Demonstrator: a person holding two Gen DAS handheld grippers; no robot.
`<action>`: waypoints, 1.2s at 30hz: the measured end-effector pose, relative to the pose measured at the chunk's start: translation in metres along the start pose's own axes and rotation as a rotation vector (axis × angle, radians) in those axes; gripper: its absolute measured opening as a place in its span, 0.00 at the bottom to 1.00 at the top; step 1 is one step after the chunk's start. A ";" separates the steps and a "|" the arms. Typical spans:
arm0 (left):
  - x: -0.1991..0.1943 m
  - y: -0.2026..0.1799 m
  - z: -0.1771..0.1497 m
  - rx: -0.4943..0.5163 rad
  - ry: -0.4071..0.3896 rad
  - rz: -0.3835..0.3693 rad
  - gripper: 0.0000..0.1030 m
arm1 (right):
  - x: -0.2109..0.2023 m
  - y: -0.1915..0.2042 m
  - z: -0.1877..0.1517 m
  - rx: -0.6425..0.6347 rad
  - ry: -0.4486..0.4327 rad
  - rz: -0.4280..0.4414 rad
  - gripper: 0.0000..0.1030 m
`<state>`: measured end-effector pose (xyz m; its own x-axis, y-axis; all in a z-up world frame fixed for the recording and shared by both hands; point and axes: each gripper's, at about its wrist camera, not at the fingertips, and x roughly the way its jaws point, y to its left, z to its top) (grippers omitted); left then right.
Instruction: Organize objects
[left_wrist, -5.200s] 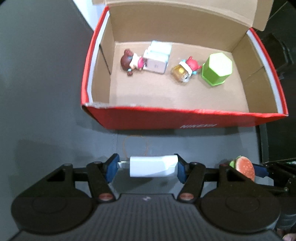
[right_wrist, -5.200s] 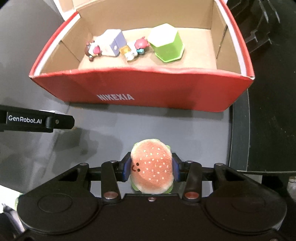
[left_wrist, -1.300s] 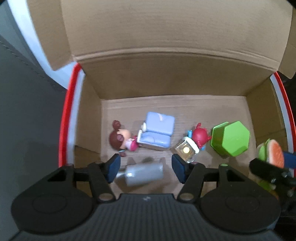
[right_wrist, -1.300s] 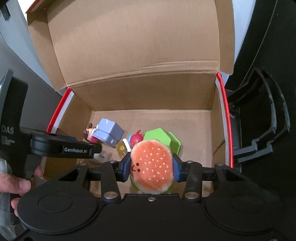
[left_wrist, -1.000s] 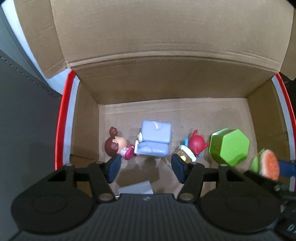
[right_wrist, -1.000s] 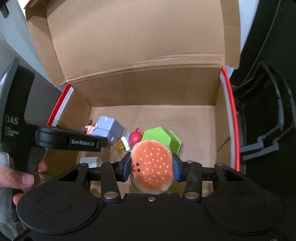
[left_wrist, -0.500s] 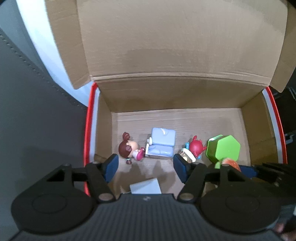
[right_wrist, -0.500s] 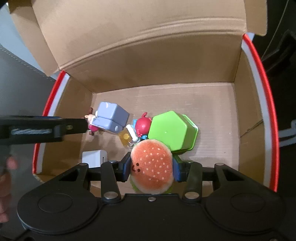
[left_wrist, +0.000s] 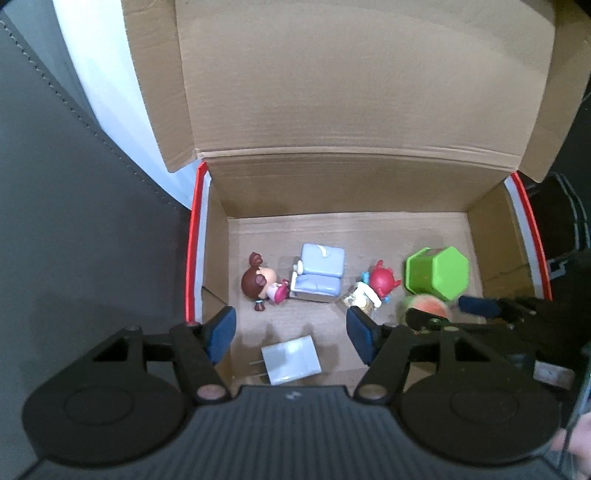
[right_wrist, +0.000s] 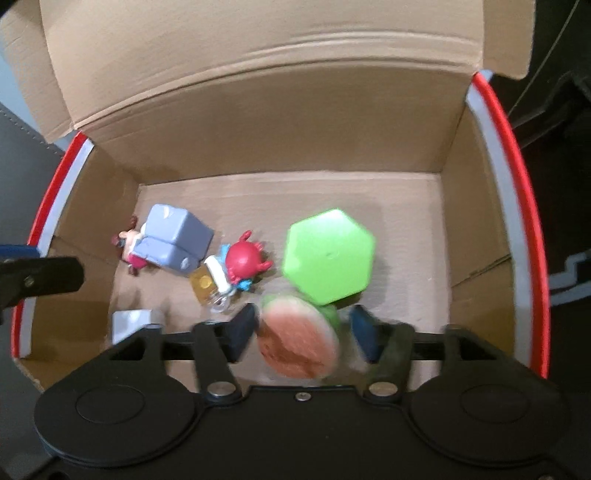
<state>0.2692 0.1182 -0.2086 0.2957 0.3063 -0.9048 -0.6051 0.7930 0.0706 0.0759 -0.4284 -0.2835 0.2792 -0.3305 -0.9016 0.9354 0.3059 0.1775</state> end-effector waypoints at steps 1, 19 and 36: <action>-0.003 -0.001 0.000 0.005 0.000 0.002 0.63 | -0.002 0.000 0.000 -0.002 -0.008 -0.012 0.71; -0.071 0.020 -0.010 -0.028 -0.086 0.010 0.86 | -0.082 0.005 0.007 -0.007 -0.123 0.050 1.00; -0.135 0.022 -0.026 -0.023 -0.158 -0.045 0.88 | -0.168 0.013 0.005 -0.009 -0.188 0.020 1.00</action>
<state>0.1972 0.0804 -0.0958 0.4344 0.3510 -0.8295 -0.6049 0.7961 0.0200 0.0418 -0.3732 -0.1275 0.3338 -0.4854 -0.8081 0.9277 0.3212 0.1902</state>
